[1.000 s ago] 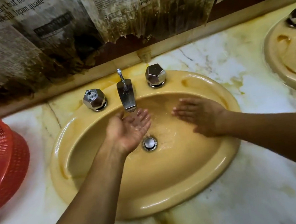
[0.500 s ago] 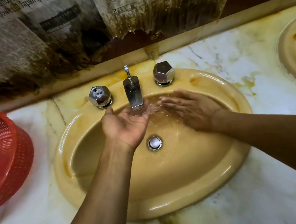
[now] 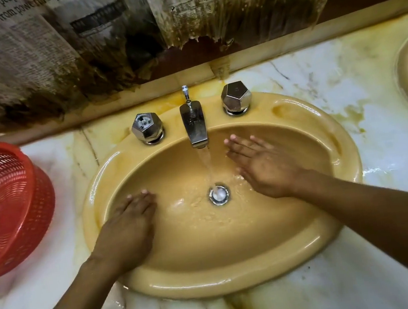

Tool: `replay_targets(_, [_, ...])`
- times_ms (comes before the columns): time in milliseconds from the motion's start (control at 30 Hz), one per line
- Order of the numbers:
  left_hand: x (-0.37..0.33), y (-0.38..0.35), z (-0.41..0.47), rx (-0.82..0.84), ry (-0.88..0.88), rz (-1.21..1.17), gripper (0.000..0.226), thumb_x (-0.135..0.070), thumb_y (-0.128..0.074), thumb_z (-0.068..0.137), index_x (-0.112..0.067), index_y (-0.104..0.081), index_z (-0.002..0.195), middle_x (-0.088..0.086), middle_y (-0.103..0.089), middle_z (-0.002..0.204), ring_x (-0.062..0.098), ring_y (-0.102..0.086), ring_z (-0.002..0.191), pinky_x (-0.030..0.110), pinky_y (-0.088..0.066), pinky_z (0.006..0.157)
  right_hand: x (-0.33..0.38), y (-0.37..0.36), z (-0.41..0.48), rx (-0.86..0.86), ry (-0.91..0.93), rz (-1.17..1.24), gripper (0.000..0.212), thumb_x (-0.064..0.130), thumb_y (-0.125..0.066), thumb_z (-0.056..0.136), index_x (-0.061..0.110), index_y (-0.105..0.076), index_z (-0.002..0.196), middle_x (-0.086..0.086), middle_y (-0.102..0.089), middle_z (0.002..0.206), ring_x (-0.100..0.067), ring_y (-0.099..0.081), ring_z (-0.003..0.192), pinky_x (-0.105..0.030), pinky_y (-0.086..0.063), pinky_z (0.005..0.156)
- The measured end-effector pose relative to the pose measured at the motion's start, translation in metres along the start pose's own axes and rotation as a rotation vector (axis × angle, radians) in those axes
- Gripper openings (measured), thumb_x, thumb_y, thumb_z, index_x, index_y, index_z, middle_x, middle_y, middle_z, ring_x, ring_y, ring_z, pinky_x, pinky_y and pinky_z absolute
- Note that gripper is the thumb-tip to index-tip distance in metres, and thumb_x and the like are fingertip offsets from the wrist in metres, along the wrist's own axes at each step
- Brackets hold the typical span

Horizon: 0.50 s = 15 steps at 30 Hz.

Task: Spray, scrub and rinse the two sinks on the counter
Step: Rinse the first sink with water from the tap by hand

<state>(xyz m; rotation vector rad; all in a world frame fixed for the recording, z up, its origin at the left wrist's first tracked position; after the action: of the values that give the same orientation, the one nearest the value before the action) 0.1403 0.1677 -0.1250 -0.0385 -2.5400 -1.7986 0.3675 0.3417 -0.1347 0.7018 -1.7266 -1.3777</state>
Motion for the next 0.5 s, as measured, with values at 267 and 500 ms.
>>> replay_targets(267, [-0.025,-0.036,-0.007,0.675,0.083,0.208,0.073,-0.052,-0.015,0.108,-0.014,0.012,0.163,0.005,0.027,0.168,0.018,0.023,0.156,0.049,0.015,0.126,0.070,-0.010,0.050,0.042,-0.945,2.161,0.055,0.029,-0.029,0.113,-0.013,-0.063,0.119,-0.031,-0.072,0.110,-0.041,-0.074,0.101,-0.044,-0.065,0.078])
replay_targets(500, [-0.034,-0.018,-0.034,0.688,-0.115,0.212,0.055,-0.028,-0.021,0.111,-0.008,-0.024,0.162,0.011,-0.009,0.173,0.022,-0.003,0.160,0.054,-0.013,0.126,0.075,-0.022,0.024,0.170,-1.084,2.110,0.047,0.021,-0.035,0.111,-0.014,-0.065,0.115,-0.032,-0.073,0.105,-0.044,-0.073,0.098,-0.045,-0.065,0.073])
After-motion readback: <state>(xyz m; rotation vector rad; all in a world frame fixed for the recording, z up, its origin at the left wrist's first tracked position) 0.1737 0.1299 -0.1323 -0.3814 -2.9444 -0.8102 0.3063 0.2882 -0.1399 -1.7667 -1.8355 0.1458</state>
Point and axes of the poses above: each hand's wrist, its own z-axis towards the middle knuckle, its own y-axis out of the back of the hand, x = y × z, the point moved 8 cm from there along z, towards the middle knuckle
